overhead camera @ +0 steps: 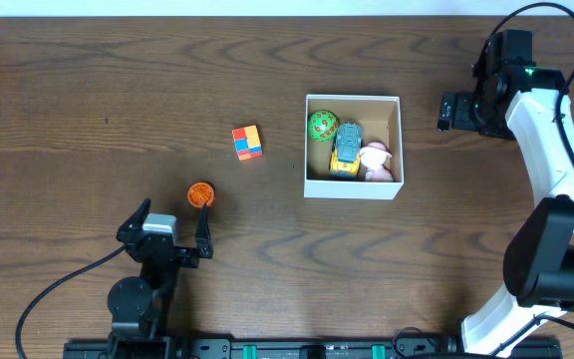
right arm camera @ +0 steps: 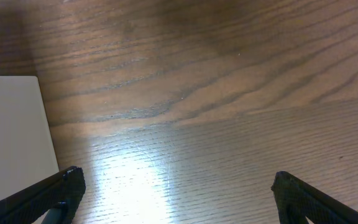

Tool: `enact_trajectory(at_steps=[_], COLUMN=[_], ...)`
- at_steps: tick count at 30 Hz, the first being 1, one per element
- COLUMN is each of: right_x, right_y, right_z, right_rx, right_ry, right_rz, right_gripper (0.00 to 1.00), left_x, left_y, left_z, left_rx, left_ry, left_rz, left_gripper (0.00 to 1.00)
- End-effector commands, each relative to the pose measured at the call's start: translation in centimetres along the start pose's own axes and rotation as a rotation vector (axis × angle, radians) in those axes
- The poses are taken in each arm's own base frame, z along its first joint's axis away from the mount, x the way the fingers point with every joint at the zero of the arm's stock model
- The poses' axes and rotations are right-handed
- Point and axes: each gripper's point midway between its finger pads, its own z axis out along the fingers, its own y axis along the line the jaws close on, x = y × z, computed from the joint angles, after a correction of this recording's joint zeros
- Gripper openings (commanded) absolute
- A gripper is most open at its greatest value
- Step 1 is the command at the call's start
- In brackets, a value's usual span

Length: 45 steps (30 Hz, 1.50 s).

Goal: Pack container
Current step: 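Move left gripper forward over the Rubik's cube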

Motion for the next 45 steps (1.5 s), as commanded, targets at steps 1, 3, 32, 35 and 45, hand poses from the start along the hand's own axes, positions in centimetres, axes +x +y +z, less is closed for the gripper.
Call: enact_trajectory(at_steps=[1,3,32,35,45], right_x=[0.0,0.0,0.0,0.0,0.0], right_y=[0.0,0.0,0.0,0.0,0.0], right_z=[-0.4,-0.4,-0.4,-0.4,-0.4], right_rx=[0.008,0.008,0.008,0.008,0.008], right_ry=[-0.012,-0.012,-0.012,-0.012,-0.012], right_rz=[-0.017,-0.017,-0.017,-0.017,-0.017], right_gripper=[0.99,0.99,0.99,0.99,0.99], left_x=[0.3,-1.3,-2.1,-1.5,-4.4], left_y=[-2.4,-4.0,-4.7,-5.4,-5.5], left_z=[0.0,-0.5,10.0,10.0,12.1], left_rx=[0.143,0.24,0.189,0.163,0.015], left_ry=[-0.017,-0.071,0.831,0.838,0.735], left_rz=[0.001,0.012,-0.279,-0.16,-0.029], left_gripper=[0.98,0.98,0.98,0.98,0.98])
